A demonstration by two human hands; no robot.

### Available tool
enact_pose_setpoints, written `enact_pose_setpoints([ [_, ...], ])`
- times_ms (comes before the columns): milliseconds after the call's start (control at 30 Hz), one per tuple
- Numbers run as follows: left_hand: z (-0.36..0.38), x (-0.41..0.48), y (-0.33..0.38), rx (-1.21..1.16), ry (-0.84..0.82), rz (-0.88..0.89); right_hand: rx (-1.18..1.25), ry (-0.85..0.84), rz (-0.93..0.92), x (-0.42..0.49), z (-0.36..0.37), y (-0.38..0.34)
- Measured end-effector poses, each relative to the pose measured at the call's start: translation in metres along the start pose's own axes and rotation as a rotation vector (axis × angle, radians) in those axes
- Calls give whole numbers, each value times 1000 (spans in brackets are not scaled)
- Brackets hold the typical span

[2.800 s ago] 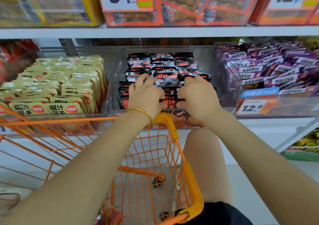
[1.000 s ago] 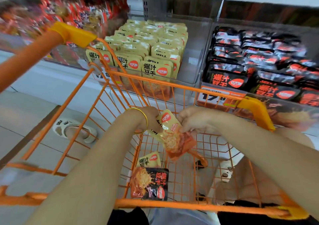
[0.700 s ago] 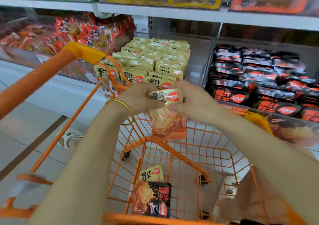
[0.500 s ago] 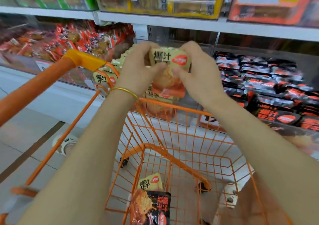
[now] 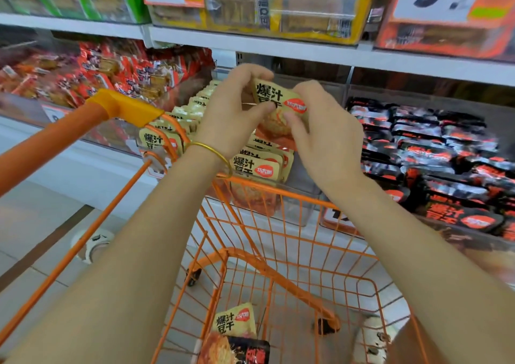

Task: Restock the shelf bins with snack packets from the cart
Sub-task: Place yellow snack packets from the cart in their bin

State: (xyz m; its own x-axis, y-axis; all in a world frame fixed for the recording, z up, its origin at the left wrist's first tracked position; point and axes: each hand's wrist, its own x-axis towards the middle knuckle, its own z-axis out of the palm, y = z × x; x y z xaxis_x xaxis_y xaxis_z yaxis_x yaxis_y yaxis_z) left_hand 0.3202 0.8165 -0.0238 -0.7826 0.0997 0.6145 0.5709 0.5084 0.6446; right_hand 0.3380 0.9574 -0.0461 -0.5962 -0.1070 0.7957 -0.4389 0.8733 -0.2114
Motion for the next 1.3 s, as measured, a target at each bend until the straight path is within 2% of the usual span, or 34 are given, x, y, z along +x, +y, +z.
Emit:
enact_pose_setpoints([
  [167,-23,-5,14,-113,19,41,107,96,-44,-1,-15,-17],
  [300,-36,-12,14,-122,12,12,258,-23,-33,1,-21,-27],
  [533,-22,-31,-10,-74,-12,-98,220,-113,-61,-14,1,-21],
  [733,-18,-36,-25,-7,-62,-135,163,-78,-112,-28,17,-18],
  [833,-15,-40,-31,22,-118,-173,172,-140,-103,-34,21,-15],
  [933,-13,-40,-34,144,-139,-179,219,-289,0,-33,18,-13],
  [1067,-12,-37,-34,256,-163,-175,77,-426,28,-22,13,-7],
  [1200,-10,-37,-32,247,-100,-96,39,-533,82,-14,16,-5],
  [1300,-7,-36,-31,365,-70,-109,42,-598,124,-16,20,-5],
])
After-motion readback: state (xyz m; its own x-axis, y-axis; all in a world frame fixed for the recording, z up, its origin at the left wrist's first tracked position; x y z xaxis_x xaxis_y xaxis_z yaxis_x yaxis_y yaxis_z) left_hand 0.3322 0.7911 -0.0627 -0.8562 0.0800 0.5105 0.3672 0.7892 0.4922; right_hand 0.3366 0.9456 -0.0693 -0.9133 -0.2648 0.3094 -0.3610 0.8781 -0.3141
